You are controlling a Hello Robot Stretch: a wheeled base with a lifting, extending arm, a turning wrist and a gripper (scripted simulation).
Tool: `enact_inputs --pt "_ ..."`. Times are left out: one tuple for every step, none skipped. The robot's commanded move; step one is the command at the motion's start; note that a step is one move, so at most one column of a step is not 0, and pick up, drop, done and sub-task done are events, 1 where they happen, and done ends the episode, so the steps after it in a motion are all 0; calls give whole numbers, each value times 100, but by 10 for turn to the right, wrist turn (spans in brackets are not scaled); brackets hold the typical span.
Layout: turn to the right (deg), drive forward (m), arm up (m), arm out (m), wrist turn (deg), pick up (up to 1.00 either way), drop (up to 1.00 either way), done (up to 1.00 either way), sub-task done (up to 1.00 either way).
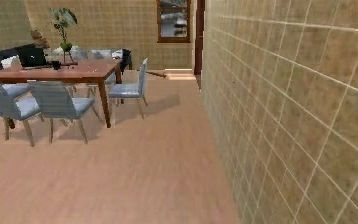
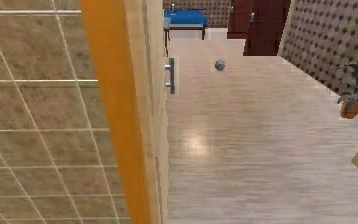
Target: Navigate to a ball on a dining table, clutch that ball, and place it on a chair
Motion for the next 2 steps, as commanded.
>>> enact_inputs --pt "0 100 0 0 0 0 0 0 0" --pt "0 100 0 0 0 0 0 0 0"
